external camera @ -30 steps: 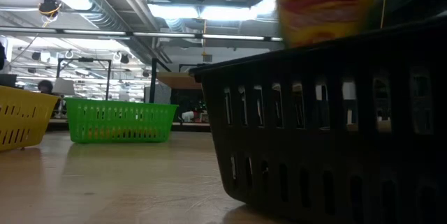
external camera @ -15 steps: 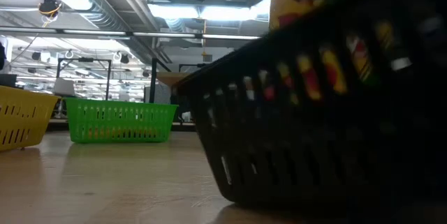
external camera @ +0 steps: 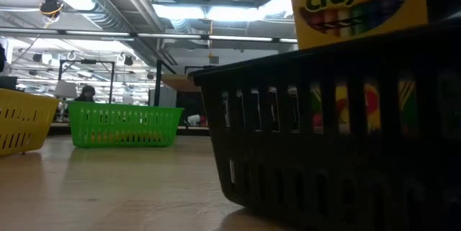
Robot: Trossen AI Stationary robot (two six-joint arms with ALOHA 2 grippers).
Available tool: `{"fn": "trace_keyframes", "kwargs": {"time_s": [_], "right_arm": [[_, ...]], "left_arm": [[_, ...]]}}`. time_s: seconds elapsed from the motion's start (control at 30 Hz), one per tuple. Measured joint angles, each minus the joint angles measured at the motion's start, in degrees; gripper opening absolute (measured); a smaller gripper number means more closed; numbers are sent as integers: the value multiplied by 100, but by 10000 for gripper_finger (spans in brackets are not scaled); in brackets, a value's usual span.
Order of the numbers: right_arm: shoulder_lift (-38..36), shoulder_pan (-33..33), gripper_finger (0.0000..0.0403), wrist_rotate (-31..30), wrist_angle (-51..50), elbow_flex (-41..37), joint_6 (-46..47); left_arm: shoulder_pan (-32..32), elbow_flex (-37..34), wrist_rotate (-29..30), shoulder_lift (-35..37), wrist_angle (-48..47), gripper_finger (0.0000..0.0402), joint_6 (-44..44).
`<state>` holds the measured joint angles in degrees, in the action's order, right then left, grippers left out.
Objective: Pick & Place Office Desk Supplies
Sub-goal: Put the crayon box into the black basket
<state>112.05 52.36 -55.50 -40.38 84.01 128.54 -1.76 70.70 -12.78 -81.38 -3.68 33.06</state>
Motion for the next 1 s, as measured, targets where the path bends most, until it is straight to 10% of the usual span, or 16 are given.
{"fn": "trace_keyframes", "kwargs": {"time_s": [1.0], "right_arm": [[-420, -42, 0, 391, -1269, 0, -36]], "left_arm": [[0, 0, -229, 0, -39, 145, 158]]}}
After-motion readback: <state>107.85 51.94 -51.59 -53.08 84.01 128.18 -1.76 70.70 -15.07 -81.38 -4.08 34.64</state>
